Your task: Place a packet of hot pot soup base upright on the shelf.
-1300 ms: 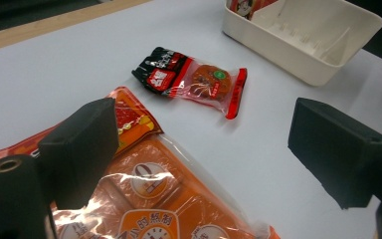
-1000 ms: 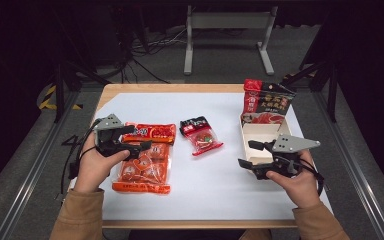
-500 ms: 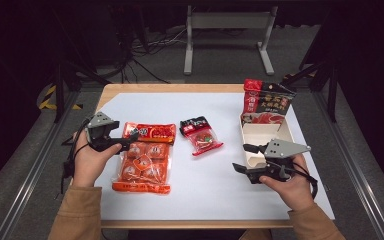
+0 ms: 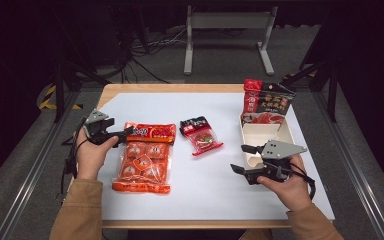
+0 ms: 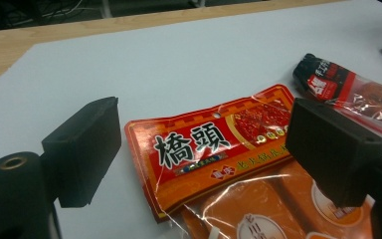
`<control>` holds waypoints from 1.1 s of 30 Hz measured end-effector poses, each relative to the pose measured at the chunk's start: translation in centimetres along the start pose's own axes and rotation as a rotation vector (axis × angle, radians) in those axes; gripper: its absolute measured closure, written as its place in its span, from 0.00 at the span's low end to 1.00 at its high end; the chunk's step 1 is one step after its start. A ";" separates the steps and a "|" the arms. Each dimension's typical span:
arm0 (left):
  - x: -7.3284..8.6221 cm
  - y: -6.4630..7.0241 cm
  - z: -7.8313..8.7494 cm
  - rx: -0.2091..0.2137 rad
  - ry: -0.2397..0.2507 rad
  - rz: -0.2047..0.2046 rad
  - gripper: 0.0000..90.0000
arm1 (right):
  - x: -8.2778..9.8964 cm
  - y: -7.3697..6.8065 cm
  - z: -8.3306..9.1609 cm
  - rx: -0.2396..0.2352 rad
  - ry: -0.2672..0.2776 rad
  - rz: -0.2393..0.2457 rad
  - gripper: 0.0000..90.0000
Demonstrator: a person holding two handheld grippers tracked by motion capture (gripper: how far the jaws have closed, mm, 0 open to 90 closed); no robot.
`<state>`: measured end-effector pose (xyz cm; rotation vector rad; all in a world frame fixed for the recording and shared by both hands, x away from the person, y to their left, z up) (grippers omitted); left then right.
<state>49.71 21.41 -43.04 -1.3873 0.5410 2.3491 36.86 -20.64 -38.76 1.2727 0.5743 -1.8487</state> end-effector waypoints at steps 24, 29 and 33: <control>3.0 -3.2 -4.5 -0.019 -0.199 0.122 0.21 | 0.4 0.0 0.2 0.012 -0.014 0.005 0.32; 3.5 -3.5 -5.0 -0.010 -0.220 0.124 0.19 | 0.5 0.0 0.1 0.009 -0.016 0.002 0.32; 3.6 -3.0 -5.3 0.021 -0.225 0.132 0.20 | 0.5 -0.1 0.0 0.006 -0.021 0.003 0.32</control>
Point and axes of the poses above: each handheld gripper's, and its own axes: z roughly backward along the jaws, x roughly out of its underside, y roughly to its right, the point moved 6 cm from there along -z, roughly forward along the jaws, and after that the axes turned 4 degrees about y, right-handed, at the moved point
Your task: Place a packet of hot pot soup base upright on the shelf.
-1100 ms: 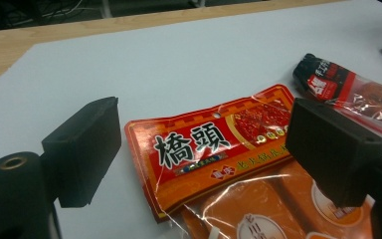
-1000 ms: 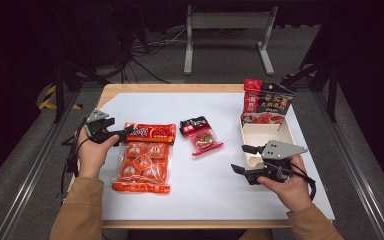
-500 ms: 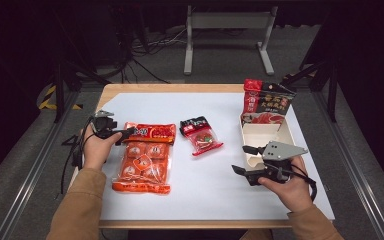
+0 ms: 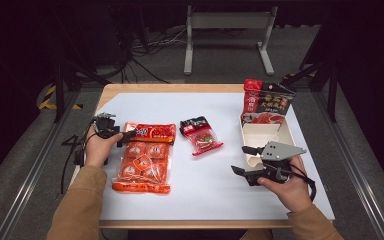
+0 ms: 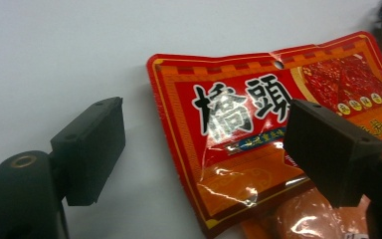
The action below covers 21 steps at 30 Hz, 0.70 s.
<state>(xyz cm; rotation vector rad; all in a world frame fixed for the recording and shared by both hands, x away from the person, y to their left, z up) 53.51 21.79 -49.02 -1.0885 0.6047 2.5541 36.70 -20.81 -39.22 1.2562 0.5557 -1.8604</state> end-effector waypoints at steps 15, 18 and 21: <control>-0.2 0.5 -0.7 0.092 0.048 0.001 0.28 | 0.1 0.1 -0.1 -0.008 0.002 -0.008 0.31; -0.6 0.8 -0.4 0.132 0.078 0.023 0.39 | 0.1 0.0 -0.2 -0.010 0.003 -0.008 0.31; -0.8 1.1 -0.2 0.141 0.086 0.023 0.47 | 0.0 -0.1 -0.2 -0.015 0.007 -0.004 0.31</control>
Point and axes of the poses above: each handheld gripper's, and its own axes: z roughly backward along the jaws, x roughly out of its underside, y roughly to its right, the point moved 6 cm from there along -z, roughly forward along the jaws, and after that the axes turned 4 degrees about y, right-handed, at the moved point
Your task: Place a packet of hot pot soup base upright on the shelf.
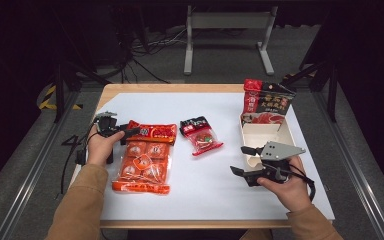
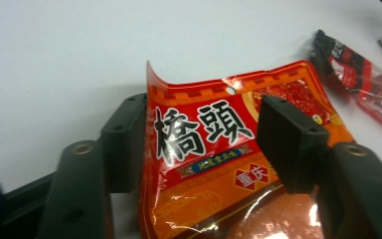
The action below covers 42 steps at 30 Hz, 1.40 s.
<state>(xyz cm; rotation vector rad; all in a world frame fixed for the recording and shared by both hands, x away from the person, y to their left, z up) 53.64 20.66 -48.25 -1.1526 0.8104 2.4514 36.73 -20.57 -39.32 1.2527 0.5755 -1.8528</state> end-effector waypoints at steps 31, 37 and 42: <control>0.7 -0.3 -1.3 -0.092 -0.064 -0.111 1.00 | 0.1 0.0 -0.4 -0.009 -0.002 0.002 0.32; 0.1 0.3 -0.5 -0.093 -0.039 -0.133 1.00 | 0.2 -0.1 -0.5 -0.024 -0.001 -0.018 0.36; -0.7 0.9 1.0 -0.082 0.003 -0.159 1.00 | 0.0 -0.2 -0.6 -0.033 0.006 -0.018 0.38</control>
Point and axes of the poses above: each handheld gripper's, and its own axes: z roughly backward along the jaws, x roughly out of its underside, y roughly to its right, the point moved 6 cm from there along -z, roughly forward along the jaws, and after that the axes turned 4 degrees about y, right-handed, at the moved point
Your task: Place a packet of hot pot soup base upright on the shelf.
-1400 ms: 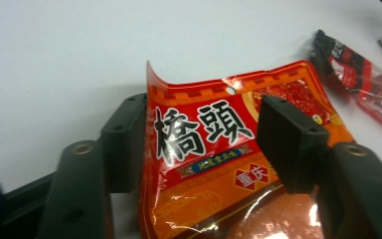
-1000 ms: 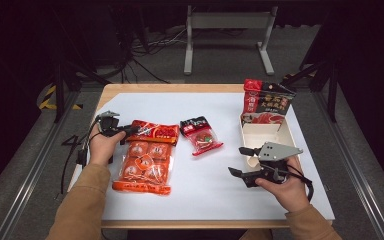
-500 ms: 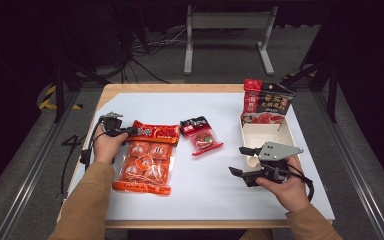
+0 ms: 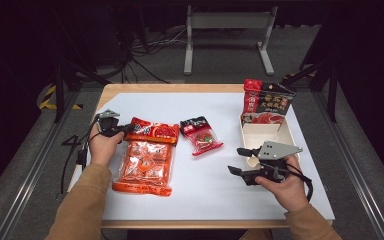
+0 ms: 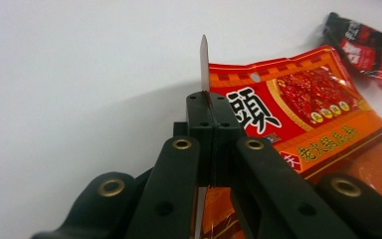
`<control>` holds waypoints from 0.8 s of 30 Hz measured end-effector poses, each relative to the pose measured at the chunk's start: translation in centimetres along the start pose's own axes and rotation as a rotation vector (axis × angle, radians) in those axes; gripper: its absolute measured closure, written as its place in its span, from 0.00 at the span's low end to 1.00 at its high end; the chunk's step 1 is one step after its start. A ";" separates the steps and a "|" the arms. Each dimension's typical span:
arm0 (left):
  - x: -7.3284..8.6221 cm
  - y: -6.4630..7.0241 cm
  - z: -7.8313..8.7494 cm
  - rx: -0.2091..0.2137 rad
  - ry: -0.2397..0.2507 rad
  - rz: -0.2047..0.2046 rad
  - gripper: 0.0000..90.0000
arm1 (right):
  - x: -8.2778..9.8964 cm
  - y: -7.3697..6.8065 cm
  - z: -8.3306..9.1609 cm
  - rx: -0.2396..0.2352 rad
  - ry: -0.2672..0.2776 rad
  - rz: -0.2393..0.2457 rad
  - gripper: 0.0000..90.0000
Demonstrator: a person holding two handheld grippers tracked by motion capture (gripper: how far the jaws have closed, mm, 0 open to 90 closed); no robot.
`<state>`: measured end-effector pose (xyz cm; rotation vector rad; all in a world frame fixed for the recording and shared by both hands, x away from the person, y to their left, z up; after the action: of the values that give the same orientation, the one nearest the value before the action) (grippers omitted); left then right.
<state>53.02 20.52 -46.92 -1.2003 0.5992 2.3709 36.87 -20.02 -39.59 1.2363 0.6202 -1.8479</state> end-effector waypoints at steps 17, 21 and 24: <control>-3.3 3.3 6.5 0.095 0.207 0.004 1.00 | -0.3 0.0 -0.1 -0.001 0.000 0.005 0.42; -4.3 4.7 8.2 0.134 0.257 -0.016 1.00 | -0.3 0.1 -0.1 0.002 0.002 -0.006 0.44; -5.0 6.0 9.6 0.167 0.302 -0.049 1.00 | -0.3 0.1 -0.1 -0.005 0.006 -0.015 0.44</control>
<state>46.35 19.98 -36.53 -1.4882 0.8349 2.0673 37.05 -19.84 -39.32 1.2375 0.6391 -1.8544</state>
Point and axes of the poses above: each handheld gripper's, and its own axes: z roughly backward along the jaws, x roughly out of its underside, y roughly to its right, the point moved 6 cm from there along -z, roughly forward along the jaws, and after that the axes turned 4 degrees about y, right-handed, at the moved point
